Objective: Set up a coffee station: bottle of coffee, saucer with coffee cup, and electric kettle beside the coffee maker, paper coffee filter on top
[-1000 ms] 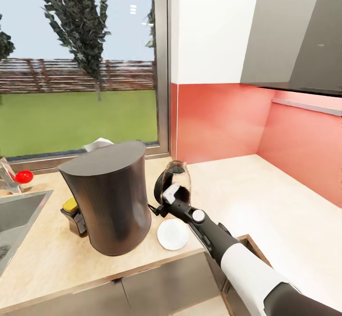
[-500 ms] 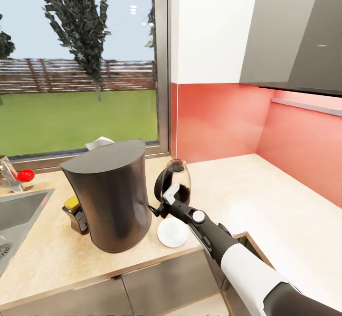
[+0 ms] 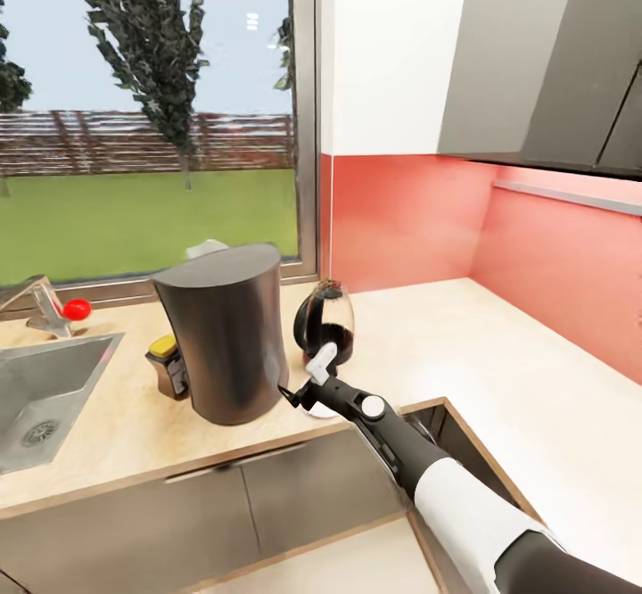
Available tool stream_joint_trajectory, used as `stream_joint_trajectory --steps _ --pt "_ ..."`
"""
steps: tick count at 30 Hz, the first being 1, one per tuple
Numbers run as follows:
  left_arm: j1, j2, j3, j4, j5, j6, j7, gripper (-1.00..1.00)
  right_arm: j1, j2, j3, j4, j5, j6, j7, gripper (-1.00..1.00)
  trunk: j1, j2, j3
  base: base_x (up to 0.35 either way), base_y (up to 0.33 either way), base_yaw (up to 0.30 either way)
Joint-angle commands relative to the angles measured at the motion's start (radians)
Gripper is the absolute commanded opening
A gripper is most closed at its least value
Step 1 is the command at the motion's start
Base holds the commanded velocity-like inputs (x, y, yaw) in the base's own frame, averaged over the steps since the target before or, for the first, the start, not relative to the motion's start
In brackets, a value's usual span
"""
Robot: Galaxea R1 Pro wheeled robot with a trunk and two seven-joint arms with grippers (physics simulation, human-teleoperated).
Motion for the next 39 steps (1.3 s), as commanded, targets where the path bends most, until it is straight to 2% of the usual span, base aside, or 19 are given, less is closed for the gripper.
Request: stream_joint_trajectory --steps 1,21,24,29,35,39 --pt "-0.001 0.000 -0.008 0.001 0.004 0.002 0.002 1.00 -0.001 0.000 -0.001 0.001 0.009 -0.005 0.000 1.00 0.000 -0.002 -0.002 -0.337 0.000 0.000" --pt "-0.001 0.000 -0.013 0.000 0.003 0.003 0.001 1.00 0.000 0.000 -0.001 0.023 0.009 -0.004 0.000 1.00 0.000 -0.002 -0.002 -0.337 0.000 0.000" --pt "-0.003 0.000 -0.014 -0.001 0.003 0.002 0.000 1.00 0.000 0.001 0.001 0.081 0.008 -0.004 -0.001 1.00 0.000 -0.002 -0.002 -0.337 0.000 0.000" --pt "-0.006 0.000 -0.016 -0.002 -0.001 -0.010 -0.002 1.00 0.000 0.014 -0.001 0.239 0.004 -0.007 -0.002 1.00 0.000 -0.002 -0.002 -0.181 0.000 0.000" --pt "-0.006 -0.001 -0.019 -0.026 -0.008 -0.014 -0.004 1.00 0.005 0.017 -0.002 0.404 0.002 -0.079 -0.003 1.00 0.000 -0.002 -0.002 -0.018 0.000 0.000" --pt "-0.005 -0.002 -0.020 -0.040 -0.009 -0.014 -0.004 1.00 0.025 0.016 -0.004 0.484 0.002 -0.100 -0.004 1.00 0.000 -0.002 -0.002 -0.003 0.000 0.000"
